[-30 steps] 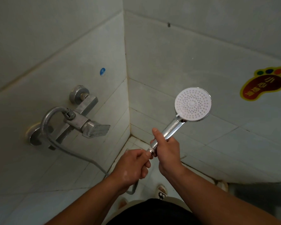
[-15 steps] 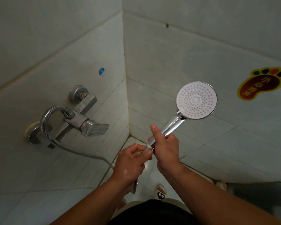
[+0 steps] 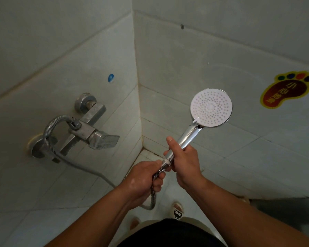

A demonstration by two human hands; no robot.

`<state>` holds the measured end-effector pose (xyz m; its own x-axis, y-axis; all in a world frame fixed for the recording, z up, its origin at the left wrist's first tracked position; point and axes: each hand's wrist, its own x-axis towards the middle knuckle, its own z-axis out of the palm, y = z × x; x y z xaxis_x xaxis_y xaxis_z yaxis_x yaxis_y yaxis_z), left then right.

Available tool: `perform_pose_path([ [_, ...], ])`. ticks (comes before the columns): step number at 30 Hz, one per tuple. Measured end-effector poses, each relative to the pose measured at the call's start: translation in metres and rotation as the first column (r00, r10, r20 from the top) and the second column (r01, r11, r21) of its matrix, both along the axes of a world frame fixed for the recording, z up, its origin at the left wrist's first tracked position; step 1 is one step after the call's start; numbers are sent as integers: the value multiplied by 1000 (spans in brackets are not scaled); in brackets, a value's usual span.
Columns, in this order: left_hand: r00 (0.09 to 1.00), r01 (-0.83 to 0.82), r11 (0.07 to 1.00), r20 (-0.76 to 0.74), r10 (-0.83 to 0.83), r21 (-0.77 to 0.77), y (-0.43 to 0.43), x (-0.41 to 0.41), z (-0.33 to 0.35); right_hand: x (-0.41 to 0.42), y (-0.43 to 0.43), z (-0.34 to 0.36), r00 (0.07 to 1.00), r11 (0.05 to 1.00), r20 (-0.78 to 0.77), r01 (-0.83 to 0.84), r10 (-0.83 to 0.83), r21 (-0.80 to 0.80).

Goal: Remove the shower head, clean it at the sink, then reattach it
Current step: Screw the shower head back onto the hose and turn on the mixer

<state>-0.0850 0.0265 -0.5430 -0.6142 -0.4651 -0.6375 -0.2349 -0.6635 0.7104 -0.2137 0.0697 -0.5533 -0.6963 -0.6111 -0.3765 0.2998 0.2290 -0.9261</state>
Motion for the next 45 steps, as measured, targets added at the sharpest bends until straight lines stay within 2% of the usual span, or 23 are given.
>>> perform_pose_path([
  [4, 999, -37, 999, -37, 38, 15, -1, -2, -1, 0, -2, 2, 998, 998, 40, 49, -51, 37],
  [10, 992, -98, 973, 55, 112, -208, 9, -6, 0, 3, 0, 2, 997, 995, -28, 77, -75, 59],
  [13, 985, -108, 937, 91, 146, -331, 12, -7, -1, 1, -1, 5, 997, 996, 0, 78, -78, 43],
  [15, 990, -44, 934, 110, 88, -355, 12, -7, -1, -1, -1, 6, 998, 998, 26, 50, -51, 31],
  [18, 984, 148, 928, 143, -104, -341, 8, -6, 5, -5, 3, 8, 999, 1000, 48, -2, 1, 15],
  [20, 957, 273, 871, 211, -201, -409, 5, -4, 7, -5, 5, 8, 998, 1000, 61, -19, 19, 9],
  [22, 938, 329, 817, 264, -225, -473, 4, -4, 5, -6, 7, 7, 997, 1000, 77, -18, 17, 8],
  [24, 960, 259, 886, 206, -191, -385, 5, -5, 3, -6, 7, 7, 997, 1000, 74, -3, 3, 7],
  [26, 988, 135, 974, 101, -118, -181, 5, -5, 3, -7, 8, 7, 998, 1000, 62, -3, 3, 1],
  [28, 995, 99, 992, 40, -96, -78, 3, -4, 4, -7, 9, 6, 999, 1000, 47, -13, 13, 1],
  [31, 990, 143, 985, 26, -141, -97, -2, 0, 3, -7, 9, 4, 1000, 1000, 16, -14, 13, 21],
  [36, 987, 154, 941, 88, -134, -300, -1, -1, -3, -5, 6, 4, 1000, 999, -17, 19, -18, 34],
  [39, 987, 152, 919, 113, -118, -364, 3, -2, -2, -6, 6, 3, 999, 999, -34, 18, -17, 31],
  [42, 961, 265, 900, 174, -216, -347, 1, -4, 5, -6, 6, 4, 1000, 1000, -9, 19, -19, 15],
  [45, 974, 220, 961, 88, -208, -169, -4, -4, 8, -5, 6, 5, 999, 1000, 41, 15, -15, -5],
])
